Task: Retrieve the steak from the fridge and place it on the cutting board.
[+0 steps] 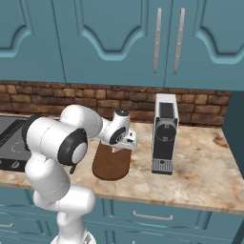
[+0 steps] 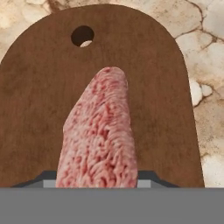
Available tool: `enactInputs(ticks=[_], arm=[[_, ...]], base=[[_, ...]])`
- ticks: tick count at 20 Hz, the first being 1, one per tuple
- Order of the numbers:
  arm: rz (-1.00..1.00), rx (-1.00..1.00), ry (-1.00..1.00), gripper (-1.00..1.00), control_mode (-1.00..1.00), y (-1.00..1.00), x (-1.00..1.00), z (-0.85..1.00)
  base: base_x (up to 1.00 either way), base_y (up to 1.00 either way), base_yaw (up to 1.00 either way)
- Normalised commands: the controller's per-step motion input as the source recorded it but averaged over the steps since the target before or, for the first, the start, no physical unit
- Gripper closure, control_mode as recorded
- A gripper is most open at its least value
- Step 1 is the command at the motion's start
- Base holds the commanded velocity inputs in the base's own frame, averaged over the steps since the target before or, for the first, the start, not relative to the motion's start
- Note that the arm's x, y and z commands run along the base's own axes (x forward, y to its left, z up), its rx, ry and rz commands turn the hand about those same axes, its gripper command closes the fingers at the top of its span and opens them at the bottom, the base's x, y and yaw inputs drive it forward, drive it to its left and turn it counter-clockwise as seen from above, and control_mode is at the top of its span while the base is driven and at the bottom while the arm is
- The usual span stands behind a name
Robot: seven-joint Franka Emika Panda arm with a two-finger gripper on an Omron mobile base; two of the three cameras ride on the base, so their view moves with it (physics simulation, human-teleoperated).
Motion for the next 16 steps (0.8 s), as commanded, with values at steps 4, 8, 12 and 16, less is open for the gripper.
enactInputs(ticks=[4, 8, 12, 16], arm=[[0.0, 0.01, 0.0, 1.0, -1.0, 0.0, -0.04, -0.28], [0.0, 0.01, 0.0, -1.0, -1.0, 0.0, 0.0, -0.11], [0.0, 0.0, 0.0, -1.0, -1.0, 0.0, 0.0, -0.02], [0.0, 0.0, 0.0, -1.0, -1.0, 0.0, -0.01, 0.0]], base=[[0.0, 0.0, 0.0], [0.0, 0.0, 0.0], [0.0, 0.0, 0.0], [0.0, 0.0, 0.0]])
